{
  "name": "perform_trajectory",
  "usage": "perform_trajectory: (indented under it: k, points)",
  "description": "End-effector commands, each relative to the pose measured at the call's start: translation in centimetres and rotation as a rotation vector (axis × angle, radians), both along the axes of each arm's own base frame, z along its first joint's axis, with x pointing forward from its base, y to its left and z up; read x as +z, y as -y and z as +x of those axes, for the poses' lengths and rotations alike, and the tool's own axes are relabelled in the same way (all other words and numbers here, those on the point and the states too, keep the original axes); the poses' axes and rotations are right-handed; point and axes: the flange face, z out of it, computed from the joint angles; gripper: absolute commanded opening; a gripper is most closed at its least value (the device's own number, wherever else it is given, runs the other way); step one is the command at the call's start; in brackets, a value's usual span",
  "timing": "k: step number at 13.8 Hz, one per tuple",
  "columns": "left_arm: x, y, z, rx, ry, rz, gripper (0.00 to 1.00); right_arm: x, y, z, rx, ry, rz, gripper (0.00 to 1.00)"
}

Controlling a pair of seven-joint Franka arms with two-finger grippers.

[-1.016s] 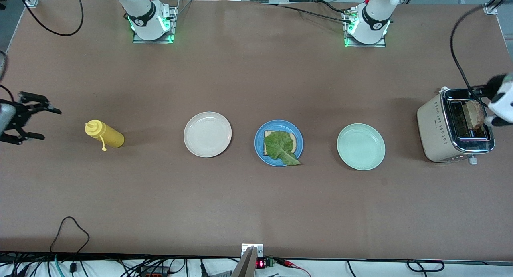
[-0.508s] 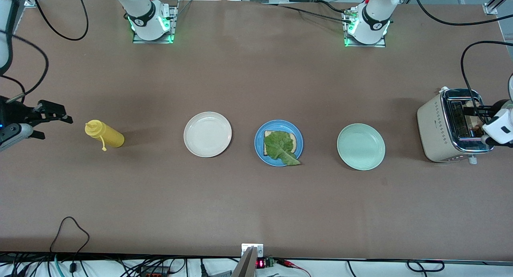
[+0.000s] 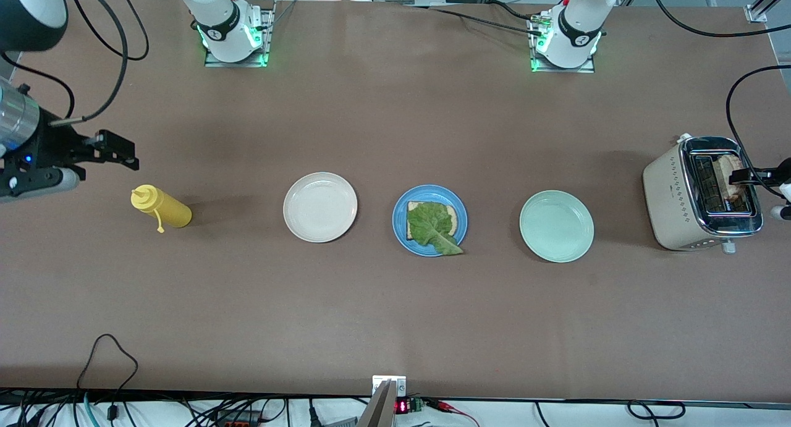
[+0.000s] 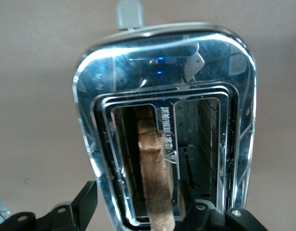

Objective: Make sandwich in blue plate with both arms
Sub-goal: 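Lift the toast out and carry it toward the blue plate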

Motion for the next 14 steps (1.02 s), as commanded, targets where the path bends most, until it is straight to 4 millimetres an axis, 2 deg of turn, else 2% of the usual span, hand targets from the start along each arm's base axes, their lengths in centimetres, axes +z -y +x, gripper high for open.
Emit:
perform_trajectory:
  k: [1, 4, 5, 6, 8, 9, 10, 12, 14]
  points:
    - [1.1, 1.0, -1.2, 0.018, 0.014, -0.015, 0.63, 1.7, 0.2, -4.5, -0.025, 0.020, -0.029, 1.00]
    - [1.2, 1.2, -1.4, 0.007, -0.005, -0.026, 0.28, 2.2, 1.5, -4.5, -0.035, 0.024, -0.024, 1.00]
    - [1.3, 1.1, -1.6, 0.004, -0.017, -0.031, 0.13, 1.7, 1.6, -3.9, -0.040, 0.019, -0.019, 1.00]
    - [1.6, 1.3, -1.7, -0.001, -0.028, -0.035, 0.07, 1.9, 1.9, -3.6, -0.053, 0.019, -0.017, 1.00]
    - [2.0, 1.4, -1.9, 0.002, -0.047, -0.039, 0.02, 2.1, 2.0, -3.6, -0.095, 0.024, -0.021, 1.00]
    - [2.7, 1.6, -2.0, 0.000, -0.048, -0.036, 0.02, 2.0, 2.5, -3.6, -0.136, 0.020, -0.019, 1.00]
    - [4.0, 1.9, -2.2, -0.002, -0.043, -0.030, 0.01, 2.1, 2.1, -3.8, -0.135, 0.018, -0.019, 1.00]
    - [8.5, 3.4, -2.0, -0.014, -0.062, -0.023, 0.01, 2.5, 2.3, -3.8, -0.138, 0.029, -0.018, 1.00]
    - [13.0, 3.4, -2.0, 0.000, -0.078, -0.023, 0.01, 2.9, 2.5, -3.8, -0.138, 0.035, -0.017, 1.00]
